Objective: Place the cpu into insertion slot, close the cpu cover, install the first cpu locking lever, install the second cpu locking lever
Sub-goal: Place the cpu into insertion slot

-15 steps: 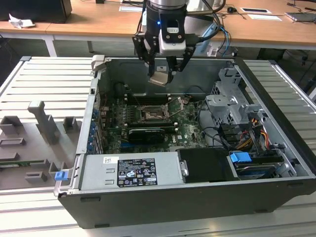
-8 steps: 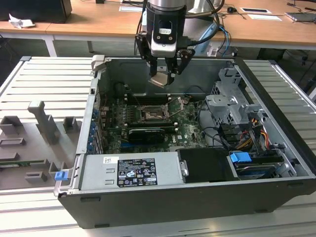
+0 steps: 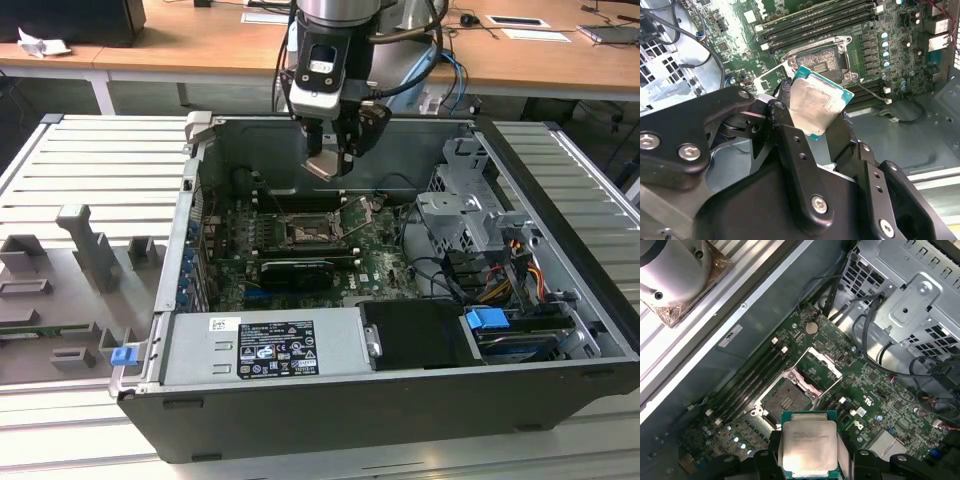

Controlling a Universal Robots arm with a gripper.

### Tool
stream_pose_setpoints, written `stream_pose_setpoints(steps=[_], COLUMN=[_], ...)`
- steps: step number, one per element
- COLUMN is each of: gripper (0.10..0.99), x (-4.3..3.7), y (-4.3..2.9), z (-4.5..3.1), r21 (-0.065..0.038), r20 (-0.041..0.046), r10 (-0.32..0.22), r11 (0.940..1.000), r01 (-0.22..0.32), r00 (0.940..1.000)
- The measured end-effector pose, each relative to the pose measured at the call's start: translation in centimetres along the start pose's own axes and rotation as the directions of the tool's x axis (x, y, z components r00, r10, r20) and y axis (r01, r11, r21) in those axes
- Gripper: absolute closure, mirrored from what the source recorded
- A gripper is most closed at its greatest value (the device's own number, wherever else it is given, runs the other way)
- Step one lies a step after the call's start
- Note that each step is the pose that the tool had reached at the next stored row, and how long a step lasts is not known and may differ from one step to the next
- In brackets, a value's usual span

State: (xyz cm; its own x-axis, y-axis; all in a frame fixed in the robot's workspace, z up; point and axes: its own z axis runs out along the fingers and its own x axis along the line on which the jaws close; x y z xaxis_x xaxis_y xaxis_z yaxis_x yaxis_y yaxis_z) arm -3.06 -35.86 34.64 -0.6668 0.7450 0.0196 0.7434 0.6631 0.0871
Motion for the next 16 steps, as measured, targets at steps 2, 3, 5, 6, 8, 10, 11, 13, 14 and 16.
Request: stream_pose_setpoints(steps=[2, 3, 5, 6, 8, 10, 11, 13, 14, 16], gripper=[0.561, 0.561, 0.561, 0.561, 0.561, 0.561, 0.561, 0.561, 0.561, 0.561], x=[-0.01, -0.01, -0.01, -0.02, -0.02, -0.02, -0.02, -0.02, -0.02, -0.03], y=[-0.03, -0.04, -0.04, -0.04, -0.05, -0.06, -0.07, -0.08, -0.08, -0.09], z=[0.27, 0.40, 0.49, 0.52, 0.59, 0.71, 0.80, 0.88, 0.93, 1.05], r21=[0.000, 0.000, 0.000, 0.000, -0.001, -0.003, -0.004, -0.005, -0.005, -0.007], r20=[-0.0005, -0.0005, -0.0005, 0.0000, 0.0033, 0.0088, 0.0115, 0.0143, 0.0159, 0.0188], r10=[0.001, 0.001, 0.002, 0.007, 0.046, 0.110, 0.142, 0.175, 0.194, 0.227], r11=[1.0000, 1.0000, 1.0000, 1.0000, 0.9989, 0.9939, 0.9898, 0.9845, 0.9810, 0.9740], r01=[-0.001, -0.001, -0.002, -0.007, -0.046, -0.110, -0.142, -0.175, -0.194, -0.227], r00=[1.0000, 1.0000, 1.0000, 1.0000, 0.9989, 0.9939, 0.9897, 0.9844, 0.9808, 0.9738])
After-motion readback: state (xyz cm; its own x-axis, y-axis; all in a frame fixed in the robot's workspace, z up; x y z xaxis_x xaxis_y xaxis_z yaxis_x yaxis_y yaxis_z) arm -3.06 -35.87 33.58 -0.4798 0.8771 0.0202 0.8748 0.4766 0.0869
